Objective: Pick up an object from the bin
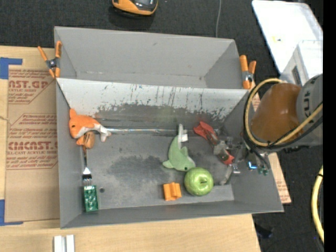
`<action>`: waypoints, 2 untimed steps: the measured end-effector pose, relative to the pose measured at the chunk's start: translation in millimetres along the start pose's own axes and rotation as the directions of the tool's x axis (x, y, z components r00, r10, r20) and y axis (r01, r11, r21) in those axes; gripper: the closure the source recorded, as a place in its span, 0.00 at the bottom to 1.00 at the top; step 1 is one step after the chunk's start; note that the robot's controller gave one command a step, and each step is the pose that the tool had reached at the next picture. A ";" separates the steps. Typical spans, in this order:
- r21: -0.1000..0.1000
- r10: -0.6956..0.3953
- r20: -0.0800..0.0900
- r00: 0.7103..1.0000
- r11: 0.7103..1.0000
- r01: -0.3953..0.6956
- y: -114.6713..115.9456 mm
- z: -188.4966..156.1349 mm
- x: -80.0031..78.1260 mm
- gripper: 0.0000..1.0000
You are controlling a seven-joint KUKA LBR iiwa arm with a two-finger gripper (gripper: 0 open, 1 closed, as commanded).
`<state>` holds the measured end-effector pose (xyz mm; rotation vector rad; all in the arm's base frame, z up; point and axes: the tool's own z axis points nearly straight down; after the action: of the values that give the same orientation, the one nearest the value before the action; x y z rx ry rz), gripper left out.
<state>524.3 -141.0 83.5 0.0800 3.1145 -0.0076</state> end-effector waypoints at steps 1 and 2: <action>-0.003 0.079 0.007 0.997 0.997 -0.079 12.0 8.9 30.8 0.00; -0.005 0.120 0.005 0.993 0.993 -0.120 39.4 11.2 43.0 0.00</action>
Offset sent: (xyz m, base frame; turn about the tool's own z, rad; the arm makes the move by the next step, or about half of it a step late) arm -0.0427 0.0424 -0.0135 0.1205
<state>483.7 -99.5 71.0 0.2659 3.0983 0.0011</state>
